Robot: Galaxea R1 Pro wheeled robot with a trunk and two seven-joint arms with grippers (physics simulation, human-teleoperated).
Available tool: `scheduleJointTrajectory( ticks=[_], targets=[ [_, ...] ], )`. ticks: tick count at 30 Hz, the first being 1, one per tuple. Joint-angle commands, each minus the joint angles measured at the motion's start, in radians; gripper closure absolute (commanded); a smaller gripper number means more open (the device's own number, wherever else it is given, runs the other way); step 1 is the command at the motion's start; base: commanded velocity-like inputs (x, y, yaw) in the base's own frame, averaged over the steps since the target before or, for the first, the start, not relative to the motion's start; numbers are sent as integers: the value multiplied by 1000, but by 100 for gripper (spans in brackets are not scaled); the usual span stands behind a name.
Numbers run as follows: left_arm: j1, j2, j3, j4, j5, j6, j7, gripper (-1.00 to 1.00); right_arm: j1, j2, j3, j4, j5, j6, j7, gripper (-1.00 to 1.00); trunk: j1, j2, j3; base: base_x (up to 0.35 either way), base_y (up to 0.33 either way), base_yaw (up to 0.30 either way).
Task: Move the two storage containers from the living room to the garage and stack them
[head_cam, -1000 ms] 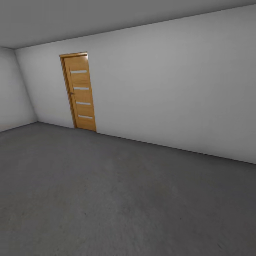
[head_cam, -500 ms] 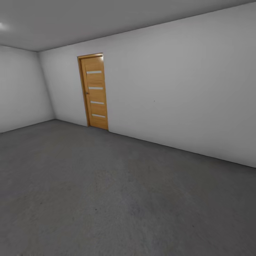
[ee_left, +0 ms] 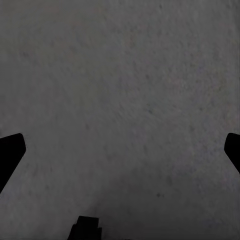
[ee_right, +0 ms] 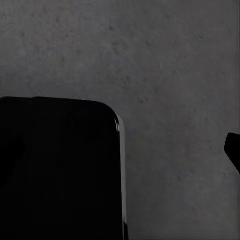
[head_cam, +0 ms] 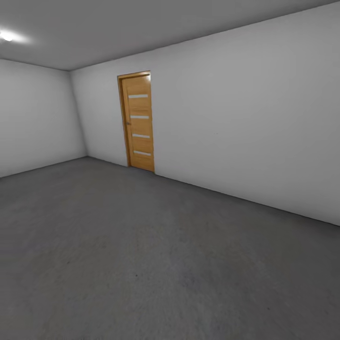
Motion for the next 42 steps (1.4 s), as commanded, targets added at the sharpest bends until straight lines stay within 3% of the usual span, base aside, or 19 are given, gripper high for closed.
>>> scheduleJointTrajectory(
  ticks=[1, 24, 42],
  targets=[
    [0, -2, 2, 4, 1, 5, 1, -100, 0, 0, -1, 1, 3, -3, -6, -100, 0, 0, -1, 0, 0, 108],
    [1, -6, -2, 33, 1, 6, -1, -100, 2, 4, -1, -7, 3, -3, -8, -100, 0, 0, -1, 4, 0, 184],
    [0, 1, 1, 32, -2, 9, 1, -100, 2, 4, -1, -15, 3, -3, -6, -100, 0, 0, -1, 294, 19, 4]
  ],
)
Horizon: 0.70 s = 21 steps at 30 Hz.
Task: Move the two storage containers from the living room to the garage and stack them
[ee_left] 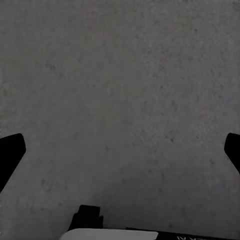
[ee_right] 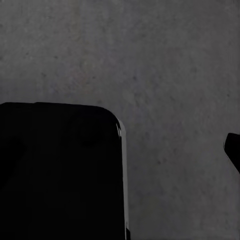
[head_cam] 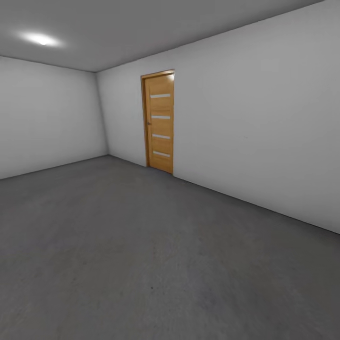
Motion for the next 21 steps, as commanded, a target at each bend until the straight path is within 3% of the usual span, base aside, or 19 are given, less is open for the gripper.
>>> scheduleJointTrajectory(
  ticks=[1, 21],
  targets=[
    [1, 0, 2, -2, 1, 6, 1, -100, 0, 0, 0, 1, 5, -3, -6, -100, 1, 0, -1, 320, 134, 0],
    [0, 7, 2, -1, 3, 6, -1, -100, 0, -1, 0, -1, 4, -3, -7, -100, 1, 0, -1, 263, 228, 0]
  ],
)
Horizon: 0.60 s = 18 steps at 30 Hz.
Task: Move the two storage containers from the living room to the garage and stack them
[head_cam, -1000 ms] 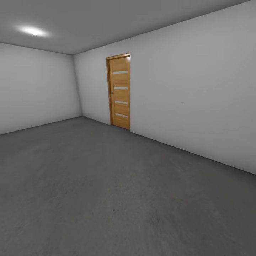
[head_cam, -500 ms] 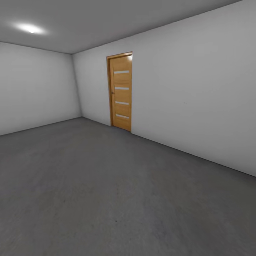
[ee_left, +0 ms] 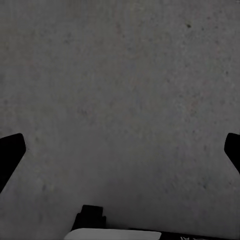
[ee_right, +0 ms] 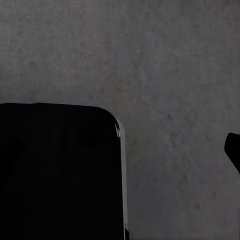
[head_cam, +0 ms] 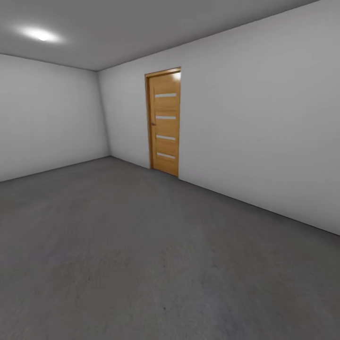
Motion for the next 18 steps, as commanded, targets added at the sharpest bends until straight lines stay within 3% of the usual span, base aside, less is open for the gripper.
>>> scheduleJointTrajectory(
  ticks=[1, 18],
  targets=[
    [0, -1, 2, -2, 1, 6, 1, -100, 0, 0, 0, 1, 5, -3, -7, -100, 1, 0, -1, 245, 251, 0],
    [0, -1, 2, -3, 1, 5, 1, -100, 0, 0, 0, 1, 5, -3, -7, -100, 1, 0, -1, 241, 254, 0]
  ],
)
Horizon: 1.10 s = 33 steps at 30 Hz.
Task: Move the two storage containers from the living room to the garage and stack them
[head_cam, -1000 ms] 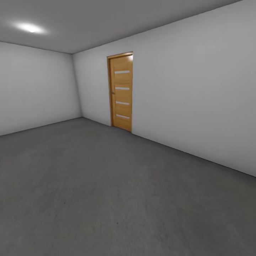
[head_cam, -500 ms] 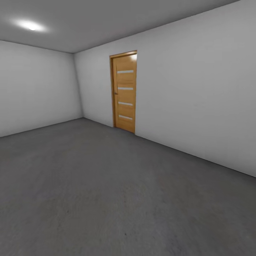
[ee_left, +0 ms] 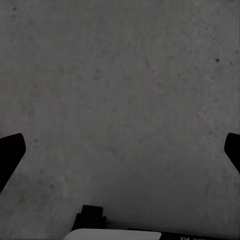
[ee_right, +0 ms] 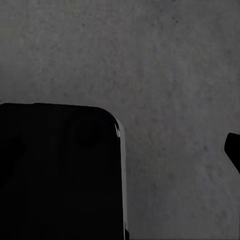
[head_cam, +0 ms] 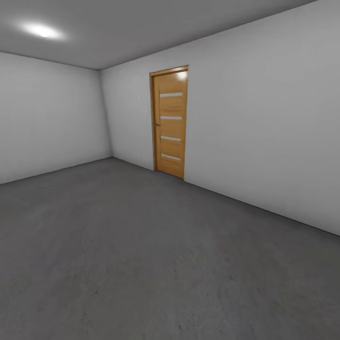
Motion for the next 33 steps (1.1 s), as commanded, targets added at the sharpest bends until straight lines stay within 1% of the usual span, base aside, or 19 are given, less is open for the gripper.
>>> scheduleJointTrajectory(
  ticks=[1, 33],
  targets=[
    [0, -1, 2, -2, 1, 6, 1, -100, 0, 0, 0, 1, 5, -3, -6, -100, 1, 0, -1, 243, 254, 0],
    [0, -2, 0, 3, 2, 1, 0, -100, 0, 0, 0, 0, 5, -3, -6, -100, 1, 0, -1, 244, 253, -4]
  ],
)
